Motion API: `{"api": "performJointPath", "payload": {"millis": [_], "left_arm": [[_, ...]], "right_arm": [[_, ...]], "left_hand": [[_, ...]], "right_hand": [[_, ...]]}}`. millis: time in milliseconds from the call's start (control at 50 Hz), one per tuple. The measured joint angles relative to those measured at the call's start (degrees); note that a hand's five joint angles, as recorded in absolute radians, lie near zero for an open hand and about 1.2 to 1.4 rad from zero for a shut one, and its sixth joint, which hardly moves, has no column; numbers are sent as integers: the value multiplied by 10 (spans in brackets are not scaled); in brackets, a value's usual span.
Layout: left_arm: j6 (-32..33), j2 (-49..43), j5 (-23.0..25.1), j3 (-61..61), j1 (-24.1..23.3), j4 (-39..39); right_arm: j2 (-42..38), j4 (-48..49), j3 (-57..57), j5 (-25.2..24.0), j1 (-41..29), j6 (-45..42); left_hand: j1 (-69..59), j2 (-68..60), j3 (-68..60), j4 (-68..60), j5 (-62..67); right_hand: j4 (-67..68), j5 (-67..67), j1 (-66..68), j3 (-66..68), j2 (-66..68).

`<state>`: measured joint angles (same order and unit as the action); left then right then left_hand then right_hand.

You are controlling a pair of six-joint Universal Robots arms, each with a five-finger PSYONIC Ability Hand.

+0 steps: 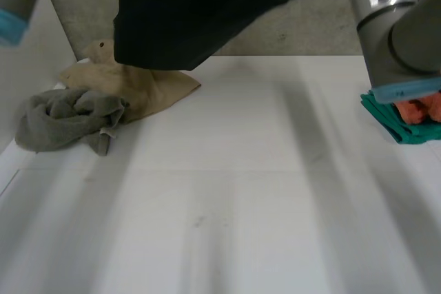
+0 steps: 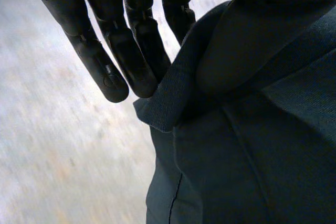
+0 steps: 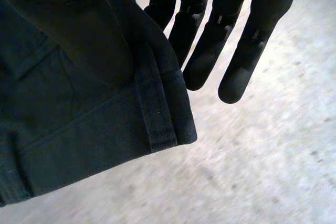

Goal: Fold the laundry.

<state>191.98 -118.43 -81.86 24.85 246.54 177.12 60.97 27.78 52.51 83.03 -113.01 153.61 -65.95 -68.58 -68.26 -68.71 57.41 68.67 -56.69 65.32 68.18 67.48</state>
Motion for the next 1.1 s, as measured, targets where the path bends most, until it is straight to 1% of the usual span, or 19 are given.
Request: {"api": "performJointPath", "payload": {"millis": [100,180,240,340,440,480,560,600,620,640,700,720,740,780,840,920,1000,1100], "left_arm": [[6,5,-1,108,7,-9],[21,6,0,222,9,-11],[43,4,2,309,8,-10],[83,3,11,424,9,-12],[122,18,28,508,9,-22],[141,32,36,539,8,-35],[186,69,47,590,2,-89],[217,91,50,615,-5,-131],[226,97,50,621,-7,-144],[247,110,51,636,-13,-175],[299,135,50,665,-31,-246],[309,140,50,670,-35,-259],[329,150,49,680,-43,-286],[361,166,48,693,-57,-327],[387,187,45,701,-77,-361],[384,195,36,692,-90,-362],[364,178,15,666,-93,-335],[343,115,-27,602,-81,-280]], "right_arm": [[-11,1,56,-21,8,-1],[-31,2,118,-42,13,-5],[-51,2,168,-57,16,-14],[-69,-8,237,-68,24,-45],[-56,-51,292,-69,30,-91],[-35,-88,312,-69,33,-114],[25,-200,347,-68,37,-163],[62,-279,364,-67,40,-193],[73,-303,369,-67,41,-202],[98,-364,381,-67,45,-227],[143,-478,406,-68,56,-283],[149,-494,410,-69,58,-293],[165,-530,421,-73,65,-321],[184,-569,438,-82,75,-365],[196,-586,455,-94,85,-412],[187,-569,458,-101,89,-420],[162,-535,442,-102,85,-390],[117,-470,389,-92,69,-318]], "left_hand": [[0,0,0,0,0],[0,0,0,0,0],[0,0,0,0,0],[0,0,0,0,0],[0,0,0,0,0],[0,0,0,0,0],[0,0,0,0,0],[0,0,0,0,1],[0,0,0,0,2],[0,0,0,0,3],[0,0,0,0,3],[0,0,0,0,3],[0,0,0,0,3],[0,0,0,0,3],[0,0,0,0,3],[0,0,0,0,3],[0,0,0,0,3],[0,0,0,0,5]], "right_hand": [[0,0,0,0,0],[0,0,0,0,0],[0,0,0,0,0],[0,0,0,0,0],[0,0,0,0,0],[0,0,0,0,0],[0,0,0,0,0],[0,0,0,0,0],[0,0,0,0,0],[0,0,0,0,0],[0,0,0,0,0],[0,0,0,0,0],[0,0,0,0,0],[0,0,0,0,0],[0,0,0,0,0],[0,0,0,0,0],[0,0,0,0,0],[0,0,0,0,0]]}}
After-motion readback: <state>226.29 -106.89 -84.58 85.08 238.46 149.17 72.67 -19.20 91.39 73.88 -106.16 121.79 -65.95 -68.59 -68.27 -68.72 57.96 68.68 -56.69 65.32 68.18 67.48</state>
